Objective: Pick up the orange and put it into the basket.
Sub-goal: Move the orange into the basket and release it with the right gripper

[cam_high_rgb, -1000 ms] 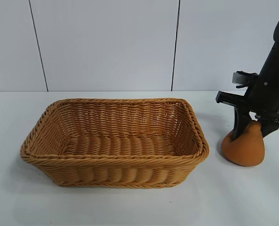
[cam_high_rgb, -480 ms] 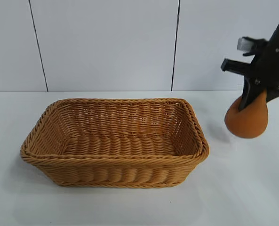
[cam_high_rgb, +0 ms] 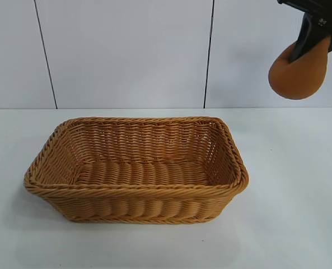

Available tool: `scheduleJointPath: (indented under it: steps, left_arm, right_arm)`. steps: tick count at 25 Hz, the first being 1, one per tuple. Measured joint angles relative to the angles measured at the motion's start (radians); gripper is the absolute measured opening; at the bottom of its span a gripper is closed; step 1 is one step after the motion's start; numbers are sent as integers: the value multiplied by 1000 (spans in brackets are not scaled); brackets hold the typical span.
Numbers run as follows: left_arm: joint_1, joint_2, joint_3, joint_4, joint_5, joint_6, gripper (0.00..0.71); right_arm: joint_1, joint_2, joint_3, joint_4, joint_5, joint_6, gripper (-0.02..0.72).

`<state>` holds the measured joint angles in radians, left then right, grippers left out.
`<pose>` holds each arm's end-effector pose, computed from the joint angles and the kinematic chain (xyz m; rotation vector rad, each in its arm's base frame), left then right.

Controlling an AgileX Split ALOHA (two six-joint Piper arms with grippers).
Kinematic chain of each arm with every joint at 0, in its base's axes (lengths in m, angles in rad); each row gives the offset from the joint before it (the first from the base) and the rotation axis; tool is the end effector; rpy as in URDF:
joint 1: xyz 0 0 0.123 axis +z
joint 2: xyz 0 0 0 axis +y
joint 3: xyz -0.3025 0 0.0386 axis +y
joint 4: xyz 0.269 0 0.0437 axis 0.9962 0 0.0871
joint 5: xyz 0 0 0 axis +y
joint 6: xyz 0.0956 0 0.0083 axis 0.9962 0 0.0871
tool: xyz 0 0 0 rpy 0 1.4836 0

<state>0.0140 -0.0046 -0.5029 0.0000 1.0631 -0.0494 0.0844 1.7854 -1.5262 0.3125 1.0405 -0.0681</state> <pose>-0.0032 0.0000 0.2858 -0.0646 2.0382 -0.0222 0.4040 0.0597 0.2977 -0.0586 2.7580 0.4181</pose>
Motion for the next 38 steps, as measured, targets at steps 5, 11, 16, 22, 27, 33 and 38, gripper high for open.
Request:
scheduleJointPath:
  steps: [5, 11, 16, 22, 27, 33, 38]
  left_arm:
    - [0, 0, 0, 0, 0, 0, 557]
    - [0, 0, 0, 0, 0, 0, 557]
    - [0, 0, 0, 0, 0, 0, 557]
    - [0, 0, 0, 0, 0, 0, 557]
    - [0, 0, 0, 0, 0, 0, 557]
    - [0, 0, 0, 0, 0, 0, 557]
    - [0, 0, 0, 0, 0, 0, 557]
  right_arm:
    - [152, 0, 0, 6, -46, -1, 43]
    - [368, 13, 0, 20, -162, 43, 43]
    - [498, 112, 0, 28, -292, 44, 43]
    - [538, 299, -1, 34, -440, 45, 43]
    - [541, 397, -1, 46, -433, 45, 43]
    - [541, 396, -2, 53, -405, 46, 357]
    - [541, 374, -2, 26, -328, 56, 612]
